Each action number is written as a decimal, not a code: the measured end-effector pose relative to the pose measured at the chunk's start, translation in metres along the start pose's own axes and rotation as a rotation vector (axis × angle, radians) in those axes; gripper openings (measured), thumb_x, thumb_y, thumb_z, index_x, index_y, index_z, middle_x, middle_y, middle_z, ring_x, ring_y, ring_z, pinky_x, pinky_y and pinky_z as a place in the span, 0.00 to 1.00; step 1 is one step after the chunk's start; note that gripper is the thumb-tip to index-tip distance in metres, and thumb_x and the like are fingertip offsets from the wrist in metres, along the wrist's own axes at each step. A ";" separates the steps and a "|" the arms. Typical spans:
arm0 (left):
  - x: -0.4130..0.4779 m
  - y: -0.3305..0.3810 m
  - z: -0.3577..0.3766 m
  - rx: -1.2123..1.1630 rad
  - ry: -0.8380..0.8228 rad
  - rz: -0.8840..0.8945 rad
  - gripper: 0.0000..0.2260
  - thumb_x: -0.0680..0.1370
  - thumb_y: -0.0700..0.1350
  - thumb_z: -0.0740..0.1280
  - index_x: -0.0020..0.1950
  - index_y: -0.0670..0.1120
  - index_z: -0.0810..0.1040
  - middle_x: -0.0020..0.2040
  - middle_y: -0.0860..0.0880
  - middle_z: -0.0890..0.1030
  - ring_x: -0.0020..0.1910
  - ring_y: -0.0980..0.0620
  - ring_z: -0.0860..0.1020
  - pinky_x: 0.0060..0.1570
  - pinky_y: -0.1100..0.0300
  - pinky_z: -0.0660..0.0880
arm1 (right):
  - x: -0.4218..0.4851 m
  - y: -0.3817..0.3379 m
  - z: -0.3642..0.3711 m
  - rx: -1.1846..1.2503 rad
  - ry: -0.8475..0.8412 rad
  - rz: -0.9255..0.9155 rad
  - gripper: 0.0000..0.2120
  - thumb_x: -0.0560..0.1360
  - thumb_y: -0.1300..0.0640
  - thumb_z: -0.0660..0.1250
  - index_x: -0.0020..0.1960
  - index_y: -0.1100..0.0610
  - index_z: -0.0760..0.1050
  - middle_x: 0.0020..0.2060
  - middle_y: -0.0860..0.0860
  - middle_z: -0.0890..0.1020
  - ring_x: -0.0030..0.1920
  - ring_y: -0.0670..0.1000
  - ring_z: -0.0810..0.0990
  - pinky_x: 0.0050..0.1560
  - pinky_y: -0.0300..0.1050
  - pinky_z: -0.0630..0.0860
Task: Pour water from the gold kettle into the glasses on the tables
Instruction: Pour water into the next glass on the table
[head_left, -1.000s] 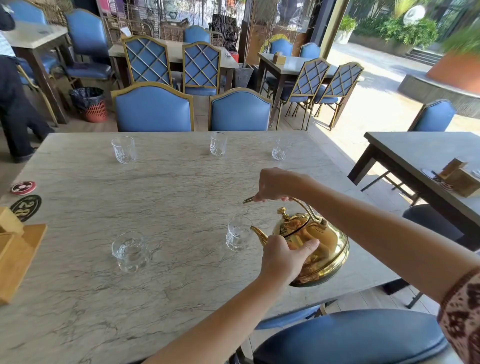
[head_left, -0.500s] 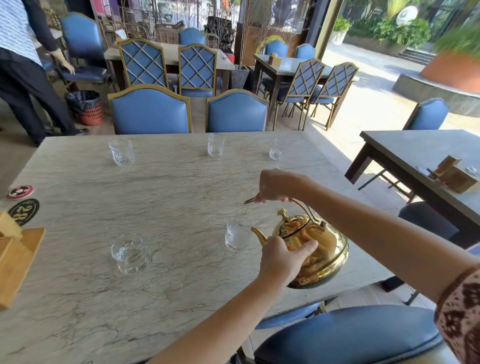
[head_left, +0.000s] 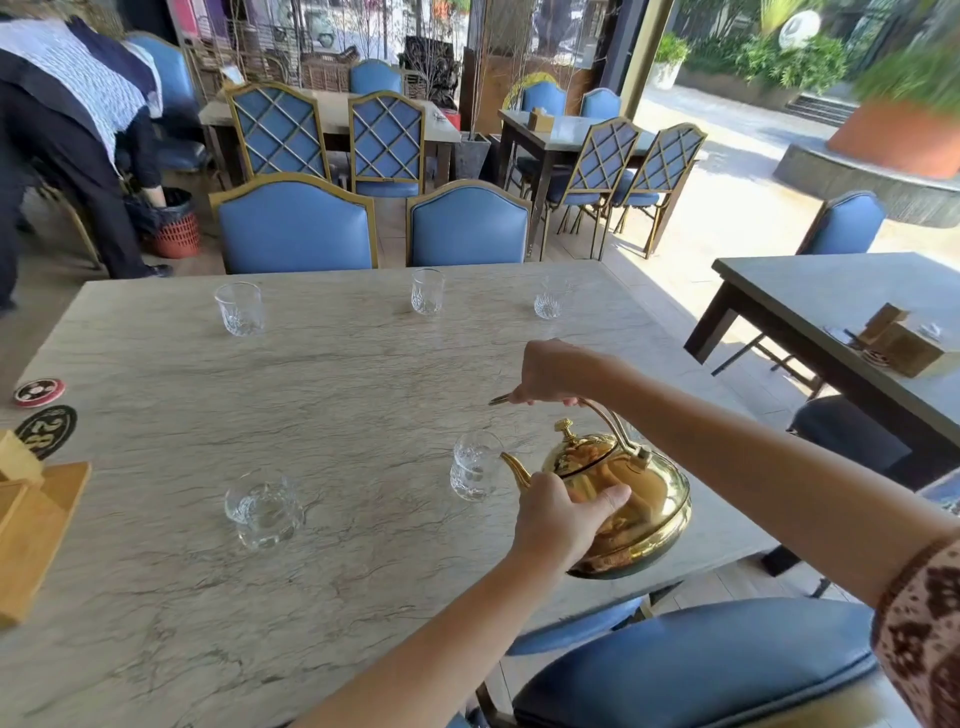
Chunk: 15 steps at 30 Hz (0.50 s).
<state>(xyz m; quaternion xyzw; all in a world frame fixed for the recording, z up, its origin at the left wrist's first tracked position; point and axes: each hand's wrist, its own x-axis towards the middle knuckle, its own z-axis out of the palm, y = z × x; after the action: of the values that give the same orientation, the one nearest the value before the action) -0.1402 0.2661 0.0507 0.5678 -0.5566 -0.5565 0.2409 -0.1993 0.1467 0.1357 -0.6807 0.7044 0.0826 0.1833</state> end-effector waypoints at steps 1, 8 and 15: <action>-0.001 -0.001 0.001 0.003 -0.003 -0.002 0.18 0.73 0.58 0.73 0.46 0.44 0.75 0.50 0.47 0.80 0.51 0.49 0.79 0.49 0.63 0.76 | -0.001 0.002 0.002 0.015 0.000 0.011 0.17 0.76 0.50 0.69 0.50 0.66 0.81 0.27 0.55 0.77 0.24 0.52 0.74 0.34 0.45 0.78; -0.006 -0.016 0.007 0.158 0.000 0.021 0.44 0.71 0.60 0.74 0.75 0.37 0.58 0.70 0.39 0.69 0.70 0.42 0.71 0.67 0.54 0.69 | -0.020 0.026 0.014 0.169 -0.036 0.039 0.17 0.79 0.52 0.65 0.54 0.67 0.79 0.29 0.56 0.76 0.22 0.50 0.72 0.22 0.39 0.71; 0.009 0.010 0.011 0.298 -0.021 0.158 0.45 0.69 0.61 0.75 0.75 0.38 0.60 0.71 0.39 0.67 0.70 0.41 0.70 0.70 0.50 0.69 | -0.041 0.059 -0.018 0.264 0.057 0.065 0.18 0.80 0.52 0.62 0.55 0.68 0.76 0.34 0.58 0.75 0.26 0.51 0.72 0.26 0.41 0.72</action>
<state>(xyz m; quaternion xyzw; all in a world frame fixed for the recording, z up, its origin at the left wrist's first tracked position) -0.1559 0.2593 0.0536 0.5461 -0.6784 -0.4529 0.1910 -0.2601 0.1817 0.1600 -0.6296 0.7357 -0.0246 0.2486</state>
